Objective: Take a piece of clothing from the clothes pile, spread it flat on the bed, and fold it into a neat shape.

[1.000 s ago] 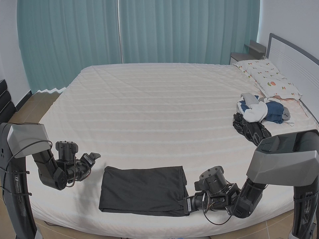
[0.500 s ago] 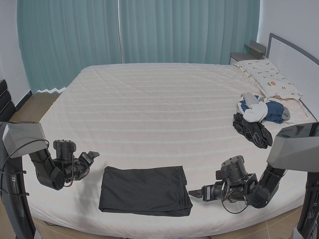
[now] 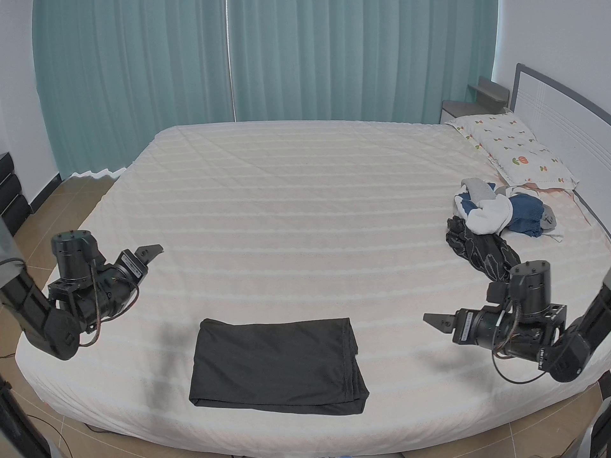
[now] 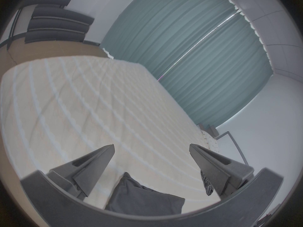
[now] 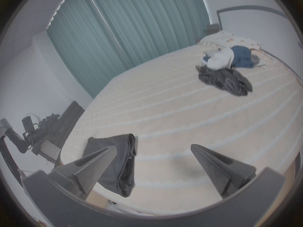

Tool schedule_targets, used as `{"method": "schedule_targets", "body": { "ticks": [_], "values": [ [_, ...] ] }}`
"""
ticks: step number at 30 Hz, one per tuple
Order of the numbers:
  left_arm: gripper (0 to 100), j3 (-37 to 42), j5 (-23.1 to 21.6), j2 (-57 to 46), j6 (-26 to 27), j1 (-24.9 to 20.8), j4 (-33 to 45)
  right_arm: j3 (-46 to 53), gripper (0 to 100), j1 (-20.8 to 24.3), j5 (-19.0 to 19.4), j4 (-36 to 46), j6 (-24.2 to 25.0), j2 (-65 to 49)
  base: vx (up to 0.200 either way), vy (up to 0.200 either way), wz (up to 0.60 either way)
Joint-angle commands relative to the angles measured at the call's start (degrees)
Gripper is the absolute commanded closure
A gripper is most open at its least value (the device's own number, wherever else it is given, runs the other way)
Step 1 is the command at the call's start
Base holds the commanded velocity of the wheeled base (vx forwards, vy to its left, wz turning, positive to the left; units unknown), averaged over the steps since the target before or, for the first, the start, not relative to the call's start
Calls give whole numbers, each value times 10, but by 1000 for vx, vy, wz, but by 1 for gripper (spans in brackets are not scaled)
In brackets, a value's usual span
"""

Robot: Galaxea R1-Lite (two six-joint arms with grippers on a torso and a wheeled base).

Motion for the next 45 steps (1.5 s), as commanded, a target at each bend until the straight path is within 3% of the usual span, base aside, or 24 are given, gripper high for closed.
{"method": "schedule_targets", "body": {
  "ticks": [1, 6, 10, 17, 19, 29, 33, 34, 37, 40, 45],
  "values": [
    [0, 80, 4, -195, 52, 6, 1, 70, 0, -17, -8, -4, -7, -182, 0, 0, 0],
    [0, 109, 30, -270, 118, 9, 0, 95, 0, -17, -33, 2, -21, -273, 0, 0, 0],
    [0, 162, 45, -371, 174, 9, 6, 145, 0, -18, -70, 4, -87, -378, 0, 0, 0],
    [0, 194, 41, -521, 249, 8, 85, 193, 0, -52, -73, 69, -204, -534, 0, 0, 0],
    [0, 195, 40, -588, 267, 7, 139, 202, 0, -75, -73, 124, -236, -607, 0, 0, 0],
    [0, 193, 47, -864, 386, 7, 392, 175, 0, -170, -64, 373, -278, -848, 0, 0, 0],
    [0, 198, 47, -924, 427, 7, 425, 160, 0, -178, -64, 441, -298, -907, 0, 0, 0],
    [0, 202, 48, -971, 453, 7, 445, 136, 0, -174, -64, 513, -319, -966, 0, 0, 0],
    [0, 209, 50, -1010, 480, 9, 467, 105, 0, -180, -64, 595, -339, -1016, 0, 0, 0],
    [0, 217, 61, -1044, 501, 12, 488, 89, 0, -202, -63, 636, -342, -1039, 0, 0, 0],
    [0, 245, 62, -1074, 545, 12, 477, 104, 0, -207, -58, 639, -341, -1056, 0, 0, 0]
  ]
}}
